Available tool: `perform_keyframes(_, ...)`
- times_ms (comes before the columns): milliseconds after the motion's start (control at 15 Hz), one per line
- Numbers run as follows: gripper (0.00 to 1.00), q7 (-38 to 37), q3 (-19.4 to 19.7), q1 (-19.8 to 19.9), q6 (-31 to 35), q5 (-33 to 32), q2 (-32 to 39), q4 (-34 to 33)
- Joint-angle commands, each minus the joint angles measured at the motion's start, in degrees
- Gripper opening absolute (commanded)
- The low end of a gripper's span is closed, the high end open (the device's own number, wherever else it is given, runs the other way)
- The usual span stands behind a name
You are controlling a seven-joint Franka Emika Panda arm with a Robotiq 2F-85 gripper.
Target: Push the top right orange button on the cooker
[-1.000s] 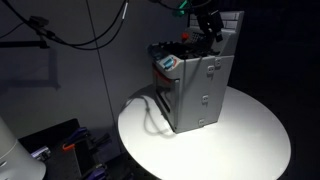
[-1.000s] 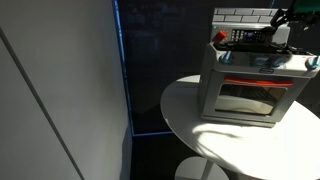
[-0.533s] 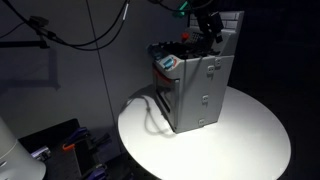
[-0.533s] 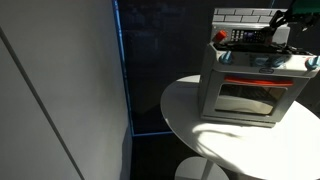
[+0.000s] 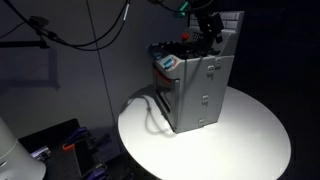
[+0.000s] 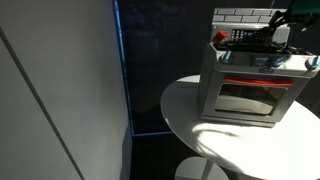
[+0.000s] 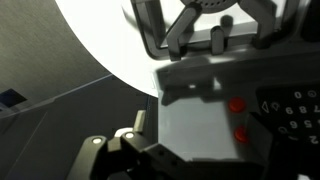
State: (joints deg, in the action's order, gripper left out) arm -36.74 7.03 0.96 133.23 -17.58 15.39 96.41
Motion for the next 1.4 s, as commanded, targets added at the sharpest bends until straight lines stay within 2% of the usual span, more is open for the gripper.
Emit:
perform_keyframes(0,1.0,-0.6,0.98,-0.75,-1.03,-0.02,1.8,-2.99)
perform_keyframes(667,1.0,0.16,1.06,-0.57,-1.06,0.43,2.02,-3.34)
perform_keyframes(1333,1.0,8.27,-0.89,0.17,-7.99,7.48,-5.43,0.93)
